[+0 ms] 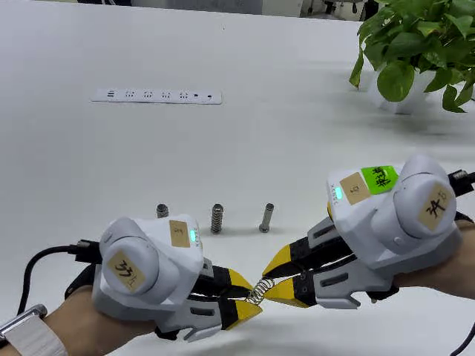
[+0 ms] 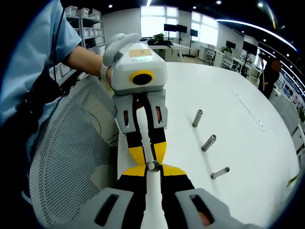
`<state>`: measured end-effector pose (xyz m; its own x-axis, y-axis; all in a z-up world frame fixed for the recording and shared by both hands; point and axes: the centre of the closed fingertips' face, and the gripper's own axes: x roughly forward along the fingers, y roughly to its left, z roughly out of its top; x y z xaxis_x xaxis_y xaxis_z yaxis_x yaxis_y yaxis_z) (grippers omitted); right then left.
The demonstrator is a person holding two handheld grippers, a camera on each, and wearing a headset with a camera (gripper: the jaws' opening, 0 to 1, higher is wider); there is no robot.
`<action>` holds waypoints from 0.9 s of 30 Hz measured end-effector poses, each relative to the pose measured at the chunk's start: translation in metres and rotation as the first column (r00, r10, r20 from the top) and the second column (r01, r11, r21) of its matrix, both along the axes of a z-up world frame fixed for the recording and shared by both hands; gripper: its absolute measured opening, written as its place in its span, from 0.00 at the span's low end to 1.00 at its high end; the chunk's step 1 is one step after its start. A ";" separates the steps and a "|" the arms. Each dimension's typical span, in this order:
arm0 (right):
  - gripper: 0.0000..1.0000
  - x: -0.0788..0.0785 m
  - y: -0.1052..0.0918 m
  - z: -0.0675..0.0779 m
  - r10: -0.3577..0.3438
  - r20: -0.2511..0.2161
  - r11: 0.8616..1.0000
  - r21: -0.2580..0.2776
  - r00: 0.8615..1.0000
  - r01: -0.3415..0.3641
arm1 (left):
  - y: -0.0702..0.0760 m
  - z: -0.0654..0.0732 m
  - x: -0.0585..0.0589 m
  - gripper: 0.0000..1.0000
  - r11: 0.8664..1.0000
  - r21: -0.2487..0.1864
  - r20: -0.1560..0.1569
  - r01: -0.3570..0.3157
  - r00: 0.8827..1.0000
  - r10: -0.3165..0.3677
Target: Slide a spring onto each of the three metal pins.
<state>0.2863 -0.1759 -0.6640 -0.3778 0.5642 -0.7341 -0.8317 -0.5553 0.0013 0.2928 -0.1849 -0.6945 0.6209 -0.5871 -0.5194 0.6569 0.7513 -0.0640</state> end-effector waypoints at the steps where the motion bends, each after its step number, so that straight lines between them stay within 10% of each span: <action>1: 0.11 0.000 0.000 0.000 0.000 0.000 1.000 -0.002 1.000 0.000 | 0.000 0.000 0.000 0.09 1.000 -0.001 -0.001 0.000 1.000 -0.001; 27: 0.22 0.001 -0.002 0.004 0.051 0.059 0.998 -0.051 0.997 -0.048 | -0.005 0.000 0.001 0.09 1.000 -0.003 0.033 0.013 0.999 -0.013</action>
<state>0.2869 -0.1782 -0.6605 -0.3586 0.5080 -0.7832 -0.8023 -0.5966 -0.0196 0.2934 -0.1896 -0.6945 0.6299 -0.5967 -0.4972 0.6683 0.7425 -0.0444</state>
